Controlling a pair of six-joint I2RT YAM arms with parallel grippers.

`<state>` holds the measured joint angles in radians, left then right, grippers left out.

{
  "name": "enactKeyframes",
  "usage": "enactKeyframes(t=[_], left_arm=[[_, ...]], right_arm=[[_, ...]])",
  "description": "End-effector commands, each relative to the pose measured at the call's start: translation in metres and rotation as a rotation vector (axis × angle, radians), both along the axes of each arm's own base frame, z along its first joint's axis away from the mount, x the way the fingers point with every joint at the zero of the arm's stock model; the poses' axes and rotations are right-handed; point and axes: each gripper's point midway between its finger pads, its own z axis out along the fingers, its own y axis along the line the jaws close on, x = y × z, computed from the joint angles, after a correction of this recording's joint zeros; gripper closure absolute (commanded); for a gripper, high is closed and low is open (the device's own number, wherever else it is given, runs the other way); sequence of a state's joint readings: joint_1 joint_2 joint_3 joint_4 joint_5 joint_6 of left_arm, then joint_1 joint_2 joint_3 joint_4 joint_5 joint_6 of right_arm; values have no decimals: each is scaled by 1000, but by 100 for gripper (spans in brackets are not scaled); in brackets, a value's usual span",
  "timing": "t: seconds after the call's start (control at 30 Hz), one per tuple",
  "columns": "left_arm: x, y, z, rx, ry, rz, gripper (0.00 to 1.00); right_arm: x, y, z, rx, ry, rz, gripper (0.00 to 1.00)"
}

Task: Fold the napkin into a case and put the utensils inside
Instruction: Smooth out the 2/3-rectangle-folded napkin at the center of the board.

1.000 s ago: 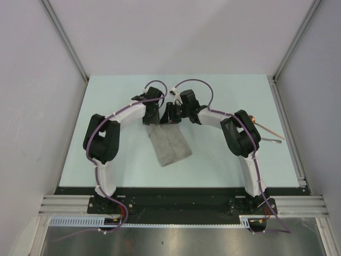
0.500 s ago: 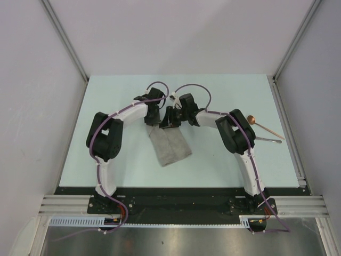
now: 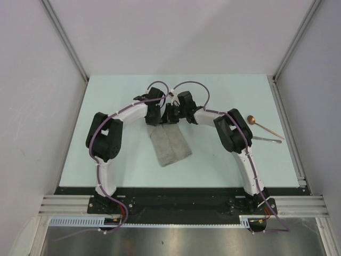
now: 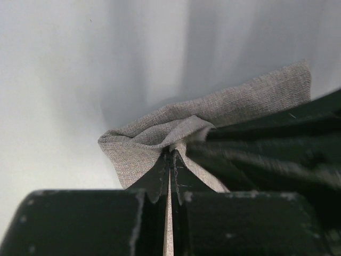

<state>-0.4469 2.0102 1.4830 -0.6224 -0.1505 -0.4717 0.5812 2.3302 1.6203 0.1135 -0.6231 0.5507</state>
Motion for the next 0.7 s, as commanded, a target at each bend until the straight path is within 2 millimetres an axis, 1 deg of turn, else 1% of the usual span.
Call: enactKeyframes(t=[0.0,0.1,0.2,0.23,0.3,0.37,0.43,0.47,0.5,0.53,0.57,0.6,0.63,0.67], left_arm=[[8,-17,39,-107,-95,11,100],[9,-20,45,-138,-122,19,100],[9,-22,37,-146,-96,26,100],[10,-24,30,-147,-77,26,100],[10,-26,24,-150,-56,32,100],[12,-24,14,-137,-41,44,100],[12,-22,9,-134,-29,59,100],[12,-19,6,-135,-23,71,100],[14,-19,6,-144,-29,83,100],[13,-16,3,-144,-24,93,100],[14,-12,2,-149,-27,108,100],[17,-13,5,-170,-41,123,100],[17,-11,3,-175,-41,130,100],[19,-9,5,-180,-49,137,100]], right_arm=[[21,6,1,17,-36,-28,95],[22,9,-5,24,-27,-23,99],[24,11,-2,36,-36,-20,100],[25,11,0,36,-38,-23,100],[27,9,1,35,-36,-26,99],[27,8,7,40,-35,-23,98],[27,4,8,24,-26,-24,92],[25,4,15,24,-32,-21,89],[24,2,16,15,-30,-22,81],[23,-2,14,-7,-14,-27,76],[21,-4,19,-11,-9,-28,74],[21,-6,24,-9,-12,-29,72],[16,-14,19,-40,23,-32,69],[14,-18,32,-41,6,-34,67]])
